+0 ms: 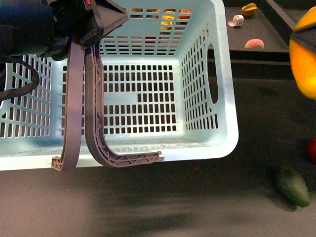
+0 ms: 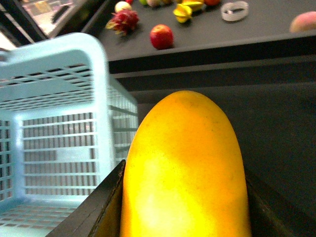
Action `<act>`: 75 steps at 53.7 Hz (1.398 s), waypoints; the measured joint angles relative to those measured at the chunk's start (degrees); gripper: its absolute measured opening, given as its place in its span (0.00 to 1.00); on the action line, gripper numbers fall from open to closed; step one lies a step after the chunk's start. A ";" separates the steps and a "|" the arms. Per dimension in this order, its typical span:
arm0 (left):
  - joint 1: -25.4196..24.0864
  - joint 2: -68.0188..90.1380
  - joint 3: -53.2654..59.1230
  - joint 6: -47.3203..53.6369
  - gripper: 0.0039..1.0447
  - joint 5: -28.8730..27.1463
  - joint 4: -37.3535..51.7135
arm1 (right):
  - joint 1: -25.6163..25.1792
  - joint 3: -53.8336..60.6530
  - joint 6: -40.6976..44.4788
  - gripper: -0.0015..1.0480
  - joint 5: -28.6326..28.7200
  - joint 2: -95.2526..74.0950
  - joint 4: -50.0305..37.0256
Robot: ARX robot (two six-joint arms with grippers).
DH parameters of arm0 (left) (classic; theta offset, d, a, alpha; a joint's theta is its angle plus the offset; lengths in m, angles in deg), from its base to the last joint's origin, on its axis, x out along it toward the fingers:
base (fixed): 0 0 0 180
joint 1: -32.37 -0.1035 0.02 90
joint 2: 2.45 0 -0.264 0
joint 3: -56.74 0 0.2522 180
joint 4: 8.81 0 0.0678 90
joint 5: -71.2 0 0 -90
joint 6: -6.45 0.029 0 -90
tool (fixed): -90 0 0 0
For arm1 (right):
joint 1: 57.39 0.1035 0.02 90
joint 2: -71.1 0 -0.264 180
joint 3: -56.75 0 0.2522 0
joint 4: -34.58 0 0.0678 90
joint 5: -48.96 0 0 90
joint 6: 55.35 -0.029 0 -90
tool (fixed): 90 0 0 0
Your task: Pick mango with right arm and hold basket with left
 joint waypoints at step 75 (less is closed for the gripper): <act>-0.11 0.39 0.00 0.04 0.10 -0.35 0.00 | 9.75 4.22 -1.73 0.92 -14.16 9.57 -4.79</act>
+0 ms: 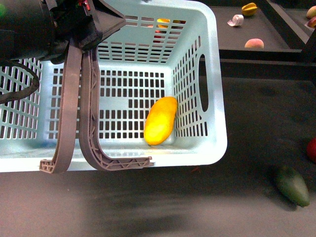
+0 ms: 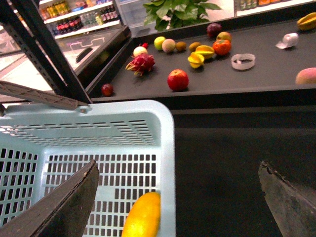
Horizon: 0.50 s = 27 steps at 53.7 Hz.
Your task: Pick mango with right arm and hold basket with left
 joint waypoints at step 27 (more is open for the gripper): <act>0.11 0.00 0.00 0.04 0.10 0.24 0.00 | -9.18 11.82 -1.40 0.92 0.22 15.41 5.29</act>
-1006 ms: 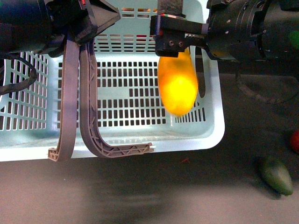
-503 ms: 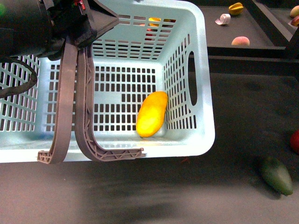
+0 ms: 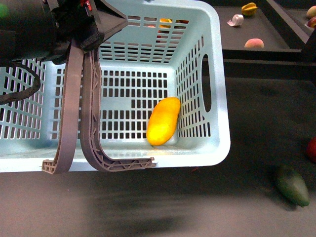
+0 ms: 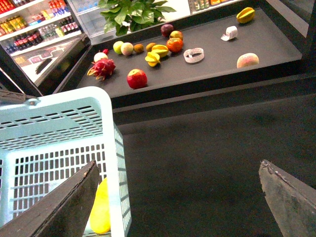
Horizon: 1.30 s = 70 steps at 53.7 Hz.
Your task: Pick mango with right arm and hold basket with left
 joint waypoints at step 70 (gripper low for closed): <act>-0.04 0.09 -0.02 -0.07 0.10 0.02 0.00 | -4.66 17.88 16.15 0.02 -3.37 37.92 8.07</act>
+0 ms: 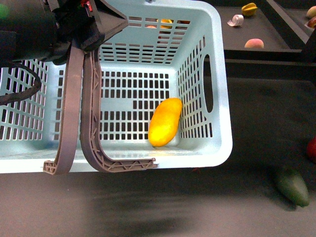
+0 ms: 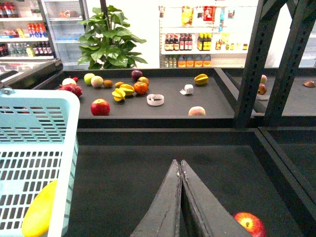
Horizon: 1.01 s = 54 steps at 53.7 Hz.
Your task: Pick mango with right arm and hold basket with left
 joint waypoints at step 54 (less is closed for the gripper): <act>0.00 0.00 0.00 0.02 0.10 -0.04 0.00 | 0.00 -0.04 0.04 0.02 0.20 25.64 25.55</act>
